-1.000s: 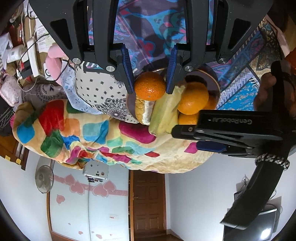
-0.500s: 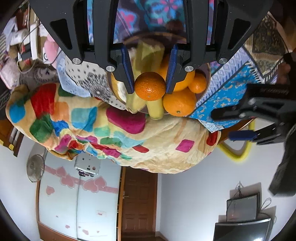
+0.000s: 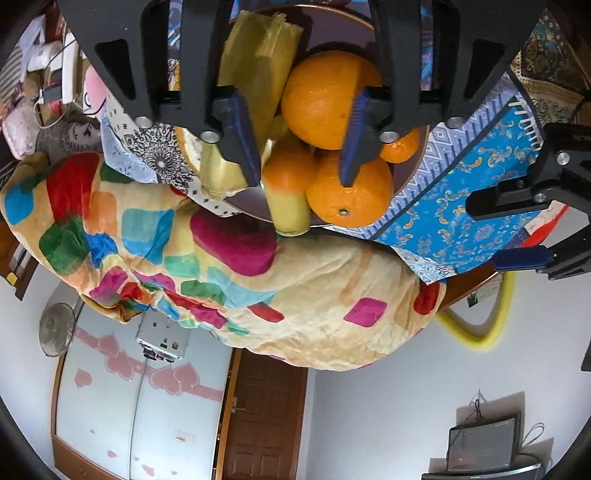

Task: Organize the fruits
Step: 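Release the bamboo shoot on the plate with the left gripper while the right releases the tangerine, then grasp a dark red date from the cloth with the right gripper while the left grasps another date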

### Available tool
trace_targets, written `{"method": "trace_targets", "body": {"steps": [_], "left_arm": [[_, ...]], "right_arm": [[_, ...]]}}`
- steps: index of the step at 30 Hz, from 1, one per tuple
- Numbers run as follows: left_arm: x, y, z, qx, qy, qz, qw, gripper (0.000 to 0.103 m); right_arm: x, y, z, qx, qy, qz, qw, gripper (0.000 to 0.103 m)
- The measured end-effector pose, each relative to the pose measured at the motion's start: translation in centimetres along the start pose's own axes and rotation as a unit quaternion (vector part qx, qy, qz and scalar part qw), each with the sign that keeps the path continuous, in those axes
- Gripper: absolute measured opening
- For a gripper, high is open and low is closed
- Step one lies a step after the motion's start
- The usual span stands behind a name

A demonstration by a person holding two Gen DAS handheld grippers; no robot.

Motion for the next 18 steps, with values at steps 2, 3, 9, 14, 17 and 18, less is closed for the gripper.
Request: {"method": "trace_targets", "body": {"steps": [2, 3, 9, 14, 17, 18], "left_arm": [[0.4, 0.1, 0.2, -0.003, -0.006, 0.003, 1.0, 0.078], [0.6, 0.1, 0.3, -0.004, -0.008, 0.005, 0.9999, 0.078], [2.8, 0.5, 1.4, -0.009, -0.003, 0.017, 0.9998, 0.078], [4.3, 1.3, 2.2, -0.012, 0.007, 0.019, 0.9997, 0.081], [4.8, 2.2, 2.6, -0.013, 0.008, 0.018, 0.9997, 0.084], [4.8, 2.5, 2.6, -0.014, 0.009, 0.016, 0.9997, 0.084]], "right_arm": [[0.7, -0.1, -0.4, 0.007, 0.008, 0.005, 1.0, 0.046], [1.0, -0.1, -0.5, 0.008, 0.009, 0.007, 1.0, 0.046], [4.9, 1.4, -1.6, 0.006, 0.001, 0.026, 1.0, 0.046], [6.3, 3.9, -1.9, -0.007, -0.01, 0.015, 1.0, 0.046], [6.2, 5.6, -1.8, -0.022, -0.014, 0.003, 1.0, 0.046], [6.0, 6.2, -1.7, -0.028, -0.017, -0.002, 0.999, 0.046]]}}
Point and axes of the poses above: each gripper's, at about its wrist camera, not at the fingertips, and x roughly against the way its jaws point, z to its right, y to its underside, the point moved 1 cm from there along -x, roughly the way its jaws point, and after that the axes turned 13 degrees about -y, right-handed, at the moved point
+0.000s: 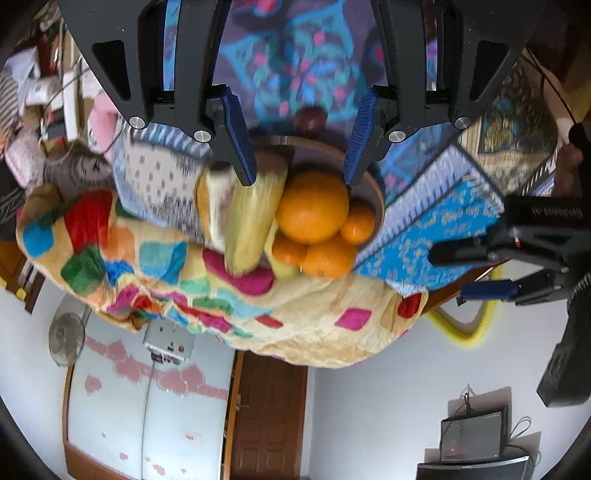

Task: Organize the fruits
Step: 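Grasp a dark red date from the cloth with the right gripper while the left grasps another date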

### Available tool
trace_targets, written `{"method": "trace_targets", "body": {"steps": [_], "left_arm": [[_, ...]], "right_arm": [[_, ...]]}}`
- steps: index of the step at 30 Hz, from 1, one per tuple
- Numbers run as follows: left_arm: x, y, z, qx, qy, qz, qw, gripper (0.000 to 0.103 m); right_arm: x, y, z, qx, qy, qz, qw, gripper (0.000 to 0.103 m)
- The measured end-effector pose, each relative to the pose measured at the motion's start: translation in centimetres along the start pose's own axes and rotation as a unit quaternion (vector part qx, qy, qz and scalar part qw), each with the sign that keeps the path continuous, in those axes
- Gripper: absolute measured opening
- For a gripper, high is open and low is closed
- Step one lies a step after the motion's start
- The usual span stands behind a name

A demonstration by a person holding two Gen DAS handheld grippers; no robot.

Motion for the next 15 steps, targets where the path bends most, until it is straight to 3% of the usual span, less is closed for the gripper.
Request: {"method": "trace_targets", "body": {"steps": [10, 15], "left_arm": [[-1.5, 2.5, -0.1, 0.003, -0.001, -0.03, 0.9995, 0.085], [-1.9, 3.2, 0.0, 0.002, 0.008, -0.039, 0.9992, 0.085]], "right_arm": [[-3.8, 1.9, 1.5, -0.038, -0.012, -0.054, 0.998, 0.045], [-4.2, 1.7, 1.8, -0.047, -0.026, -0.06, 0.997, 0.024]]}}
Point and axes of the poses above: each gripper's, at about its wrist camera, not at the fingertips, and x roughly against the way its jaws point, z to its right, y to its underside, the point moved 1 cm from there along -x, roughly the way its jaws point, and after that the axes turned 13 degrees about -y, right-handed, at the moved point
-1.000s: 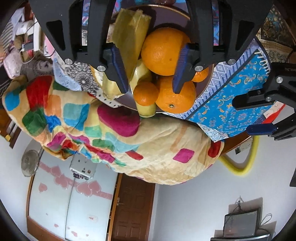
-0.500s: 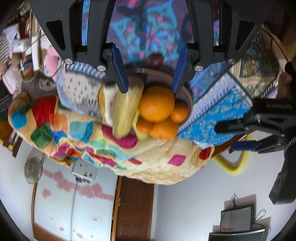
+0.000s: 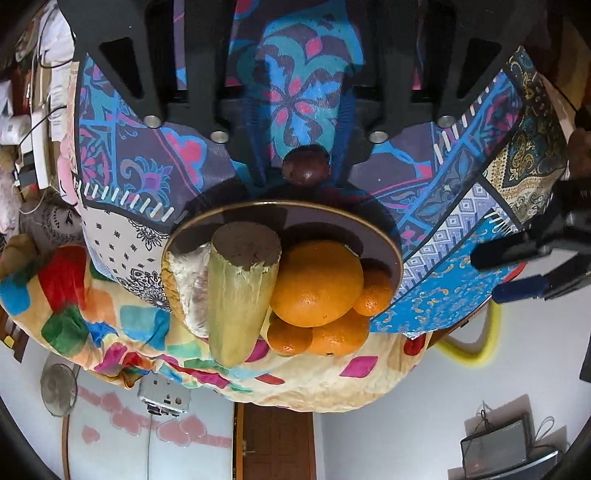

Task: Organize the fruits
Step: 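Grasp a dark red date from the cloth with the right gripper while the left grasps another date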

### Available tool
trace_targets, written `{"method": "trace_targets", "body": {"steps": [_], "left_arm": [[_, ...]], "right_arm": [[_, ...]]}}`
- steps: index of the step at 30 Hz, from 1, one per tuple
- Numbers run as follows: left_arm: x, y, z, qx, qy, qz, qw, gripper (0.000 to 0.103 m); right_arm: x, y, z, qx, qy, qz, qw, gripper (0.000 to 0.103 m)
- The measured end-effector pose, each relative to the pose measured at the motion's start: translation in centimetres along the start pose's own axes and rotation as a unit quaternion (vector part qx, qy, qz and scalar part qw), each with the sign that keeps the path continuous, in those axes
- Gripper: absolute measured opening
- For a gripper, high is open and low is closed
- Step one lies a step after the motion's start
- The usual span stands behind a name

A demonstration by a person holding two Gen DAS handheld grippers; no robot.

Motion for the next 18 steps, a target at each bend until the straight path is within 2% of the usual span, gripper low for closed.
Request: {"method": "trace_targets", "body": {"steps": [2, 6, 18], "left_arm": [[0.2, 0.2, 0.2, -0.001, 0.003, -0.001, 1.0, 0.085], [1.3, 0.6, 1.0, -0.004, 0.008, -0.003, 1.0, 0.085], [5.9, 2.8, 5.5, -0.016, 0.041, -0.006, 0.999, 0.085]], "right_arm": [[0.2, 0.2, -0.3, 0.005, 0.003, 0.002, 1.0, 0.019], [1.4, 1.0, -0.8, 0.0, 0.002, 0.013, 1.0, 0.017], [10.2, 4.3, -2.4, -0.013, 0.012, 0.082, 0.996, 0.017]]}}
Point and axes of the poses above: each gripper's, at about its wrist camera, not at the fingertips, and x roughly against the way its jaws point, z to its right, y to its underside, the point moved 1 cm from there along -x, roughly the way its jaws point, and after that the axes turned 13 degrees about -y, right-handed, at the moved point
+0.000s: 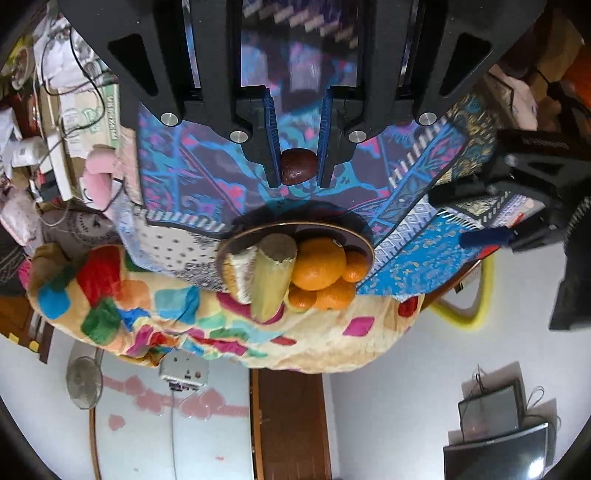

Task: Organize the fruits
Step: 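Grasp a dark red date from the cloth with the right gripper while the left grasps another date, then carry the dates to the plate and release them with both grippers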

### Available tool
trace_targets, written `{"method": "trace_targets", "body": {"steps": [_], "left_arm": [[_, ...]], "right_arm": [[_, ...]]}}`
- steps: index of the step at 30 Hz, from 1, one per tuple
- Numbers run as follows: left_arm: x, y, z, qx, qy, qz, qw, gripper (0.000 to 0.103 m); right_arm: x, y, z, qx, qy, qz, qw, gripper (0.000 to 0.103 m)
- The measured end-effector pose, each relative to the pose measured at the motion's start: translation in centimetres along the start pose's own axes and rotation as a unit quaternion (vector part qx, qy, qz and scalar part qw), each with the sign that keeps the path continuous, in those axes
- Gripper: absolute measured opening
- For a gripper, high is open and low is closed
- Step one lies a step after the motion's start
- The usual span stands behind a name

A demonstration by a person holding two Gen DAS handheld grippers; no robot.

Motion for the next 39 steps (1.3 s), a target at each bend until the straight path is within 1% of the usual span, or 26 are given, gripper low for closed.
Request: {"method": "trace_targets", "body": {"steps": [4, 7, 8, 10, 11, 12, 14, 16, 17, 18, 23, 25, 30, 34, 39], "left_arm": [[0.4, 1.2, 2.0, -0.004, 0.022, -0.015, 0.9996, 0.085], [0.2, 2.1, 3.4, -0.01, 0.028, -0.026, 0.9992, 0.084], [0.1, 2.4, 3.8, -0.012, 0.03, -0.028, 0.9991, 0.081], [-0.3, 2.8, 4.6, -0.021, 0.03, -0.035, 0.9987, 0.069], [-0.6, 3.1, 4.9, -0.025, 0.03, -0.04, 0.9984, 0.065], [-0.8, 3.3, 5.1, -0.027, 0.031, -0.044, 0.9982, 0.058], [-1.3, 3.6, 5.4, -0.029, 0.033, -0.051, 0.9977, 0.051], [-1.1, 3.7, 5.6, -0.033, 0.033, -0.04, 0.9981, 0.046], [-1.0, 3.7, 5.7, -0.036, 0.041, -0.038, 0.9978, 0.034], [-0.9, 3.7, 5.8, -0.038, 0.047, -0.037, 0.9975, 0.024], [-0.9, 3.4, 5.4, -0.037, 0.04, -0.031, 0.998, 0.024], [-1.2, 3.0, 4.7, -0.03, 0.042, -0.034, 0.9981, 0.024], [-1.6, 1.7, 2.3, -0.015, 0.023, -0.027, 0.9992, 0.024], [-2.0, -0.2, 0.5, -0.006, 0.005, -0.013, 0.9999, 0.024], [-2.7, -2.8, -1.2, -0.001, -0.004, 0.002, 1.0, 0.024]], "right_arm": [[1.9, 0.8, -0.2, 0.0, 0.004, 0.01, 1.0, 0.017], [2.8, 1.5, -0.1, -0.003, 0.004, 0.014, 1.0, 0.017], [3.0, 1.8, -0.1, -0.004, 0.005, 0.016, 1.0, 0.017], [3.2, 2.2, 0.1, -0.007, 0.004, 0.017, 1.0, 0.018], [3.3, 2.4, 0.2, -0.01, 0.003, 0.018, 1.0, 0.018], [3.3, 2.5, 0.4, -0.012, 0.001, 0.017, 1.0, 0.018], [3.2, 2.9, 0.6, -0.015, 0.0, 0.016, 1.0, 0.018], [3.1, 3.1, 0.7, -0.018, -0.002, 0.014, 1.0, 0.018], [2.9, 3.2, 0.9, -0.021, -0.003, 0.014, 1.0, 0.018], [2.9, 3.4, 0.8, -0.022, -0.004, 0.013, 1.0, 0.018], [2.2, 2.9, 0.9, -0.025, -0.011, 0.016, 0.999, 0.018], [1.9, 2.6, 0.9, -0.024, -0.014, 0.018, 0.999, 0.018], [1.0, 1.3, 0.9, -0.017, -0.02, 0.024, 0.999, 0.018], [-0.1, -0.3, 0.9, -0.009, -0.028, 0.031, 0.999, 0.018], [-1.8, -2.4, 1.0, 0.005, -0.033, 0.037, 0.999, 0.018]]}}
Point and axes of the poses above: each gripper's, at about its wrist camera, not at the fingertips, and x roughly against the way its jaws point, z to its right, y to its underside, the point moved 1 cm from there along -x, roughly the way its jaws point, and after that the axes turned 13 degrees about -y, right-handed, at the moved point
